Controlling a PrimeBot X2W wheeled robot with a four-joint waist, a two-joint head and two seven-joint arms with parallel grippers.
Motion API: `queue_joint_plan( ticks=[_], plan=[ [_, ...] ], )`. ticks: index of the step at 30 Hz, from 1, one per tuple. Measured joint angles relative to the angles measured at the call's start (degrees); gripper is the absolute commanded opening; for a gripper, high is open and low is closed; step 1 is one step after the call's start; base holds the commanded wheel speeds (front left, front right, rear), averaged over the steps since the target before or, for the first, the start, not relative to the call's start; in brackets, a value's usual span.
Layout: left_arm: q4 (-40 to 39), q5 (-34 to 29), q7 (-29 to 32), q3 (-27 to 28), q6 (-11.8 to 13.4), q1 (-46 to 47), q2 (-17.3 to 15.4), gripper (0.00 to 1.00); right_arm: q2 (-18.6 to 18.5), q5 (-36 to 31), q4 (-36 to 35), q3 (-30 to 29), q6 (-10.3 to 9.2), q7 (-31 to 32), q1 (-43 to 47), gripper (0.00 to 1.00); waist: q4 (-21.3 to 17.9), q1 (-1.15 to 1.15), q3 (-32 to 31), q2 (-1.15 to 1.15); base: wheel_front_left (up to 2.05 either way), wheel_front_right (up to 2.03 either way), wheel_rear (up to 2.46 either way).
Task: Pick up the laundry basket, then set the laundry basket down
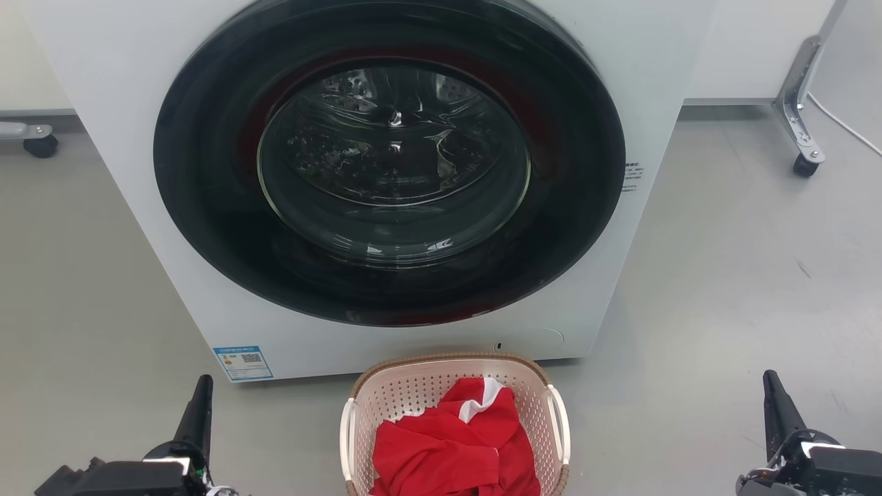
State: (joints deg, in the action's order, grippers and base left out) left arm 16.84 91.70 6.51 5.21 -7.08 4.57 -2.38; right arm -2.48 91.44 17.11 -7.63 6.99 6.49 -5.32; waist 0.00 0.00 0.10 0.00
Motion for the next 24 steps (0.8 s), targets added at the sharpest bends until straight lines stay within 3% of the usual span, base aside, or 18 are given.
queue_joint_plan(
  ticks=[24],
  plan=[
    [0.02,0.01,0.00,0.00,0.00,0.00,0.00,0.00,0.00,0.01,0.00,0.01,0.01,0.00,0.00,0.00,0.00,0.00,0.00,0.01,0.00,0.00,0.00]
  ],
)
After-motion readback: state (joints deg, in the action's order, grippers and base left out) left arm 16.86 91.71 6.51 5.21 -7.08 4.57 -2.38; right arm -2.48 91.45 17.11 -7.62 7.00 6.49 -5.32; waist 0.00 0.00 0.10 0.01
